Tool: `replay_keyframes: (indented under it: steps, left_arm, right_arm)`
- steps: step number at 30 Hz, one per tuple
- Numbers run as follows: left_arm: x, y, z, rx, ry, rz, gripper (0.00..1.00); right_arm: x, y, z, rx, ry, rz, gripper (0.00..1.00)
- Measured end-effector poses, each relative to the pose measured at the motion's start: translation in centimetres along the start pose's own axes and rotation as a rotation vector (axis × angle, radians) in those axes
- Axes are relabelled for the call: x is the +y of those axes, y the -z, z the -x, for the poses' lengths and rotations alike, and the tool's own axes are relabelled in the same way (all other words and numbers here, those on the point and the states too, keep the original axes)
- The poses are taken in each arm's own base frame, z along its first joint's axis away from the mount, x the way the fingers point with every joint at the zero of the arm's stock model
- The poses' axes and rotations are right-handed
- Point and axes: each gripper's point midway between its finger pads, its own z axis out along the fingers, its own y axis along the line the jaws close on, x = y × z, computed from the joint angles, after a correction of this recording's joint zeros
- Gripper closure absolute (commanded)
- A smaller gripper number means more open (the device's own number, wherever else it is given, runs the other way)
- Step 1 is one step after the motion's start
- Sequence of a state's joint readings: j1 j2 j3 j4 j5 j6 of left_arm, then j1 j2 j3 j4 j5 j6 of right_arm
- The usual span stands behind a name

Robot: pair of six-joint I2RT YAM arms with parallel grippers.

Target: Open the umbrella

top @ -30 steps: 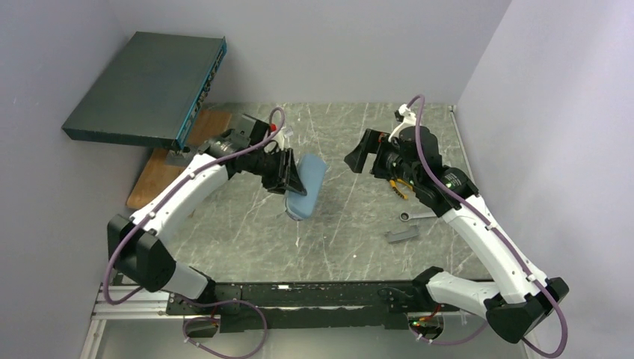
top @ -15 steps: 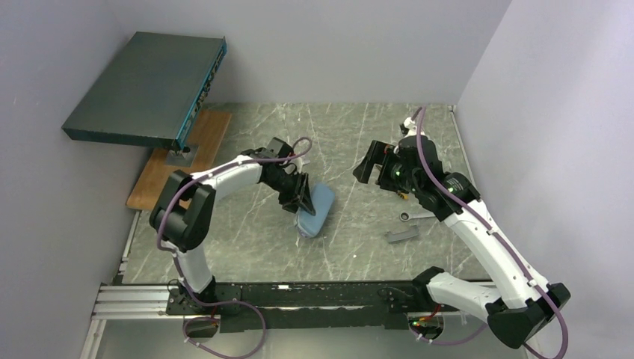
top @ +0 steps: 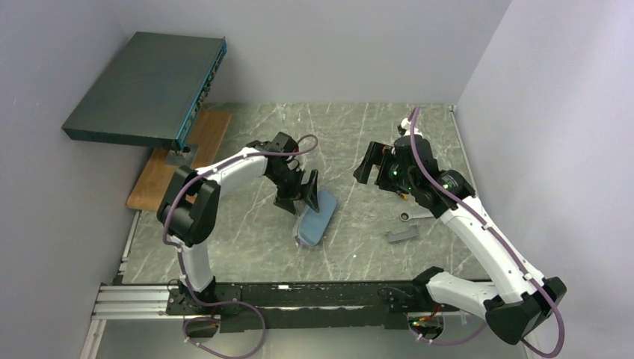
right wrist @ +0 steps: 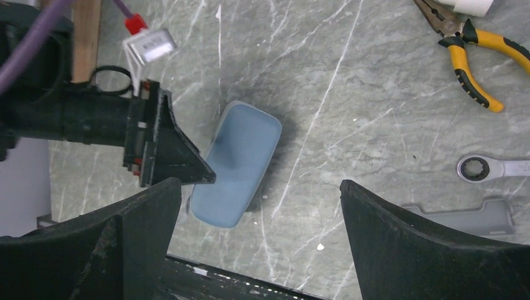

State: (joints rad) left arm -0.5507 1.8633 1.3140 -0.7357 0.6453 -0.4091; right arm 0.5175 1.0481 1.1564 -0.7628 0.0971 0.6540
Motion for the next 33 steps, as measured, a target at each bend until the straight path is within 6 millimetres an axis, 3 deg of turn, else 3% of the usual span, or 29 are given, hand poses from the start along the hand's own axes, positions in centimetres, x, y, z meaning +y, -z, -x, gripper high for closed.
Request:
replay_keyframes:
  steps: [8, 11, 13, 17, 21, 33]
  left_arm:
    - [1.9, 4.4, 2.7, -0.120, -0.096, 0.299, 0.01]
    - [0.8, 6.5, 2.8, -0.181, -0.188, 0.389, 0.02]
    - [-1.1, 7.2, 1.9, -0.209, -0.273, 0.415, 0.04]
    - [-4.2, 6.1, -1.2, -0.190, -0.397, 0.385, 0.02]
    - [-3.1, 4.2, -3.7, -0.114, -0.403, 0.408, 0.01]
    - [-0.2, 2.9, -2.8, -0.078, -0.424, 0.526, 0.01]
  right_arm:
    - [-0.3, -0.4, 0.0, 0.004, 0.007, -0.016, 0.00]
    - [-0.4, -0.1, 0.2, -0.012, 0.005, -0.019, 0.00]
    - [-0.4, 0.2, 0.4, -0.025, 0.000, -0.020, 0.00]
    - [-0.5, 0.9, 0.8, -0.048, -0.012, -0.020, 0.00]
    - [-0.7, 1.5, 0.9, -0.062, -0.025, -0.023, 0.00]
    - [-2.2, 3.9, 0.1, -0.086, -0.078, -0.047, 0.00]
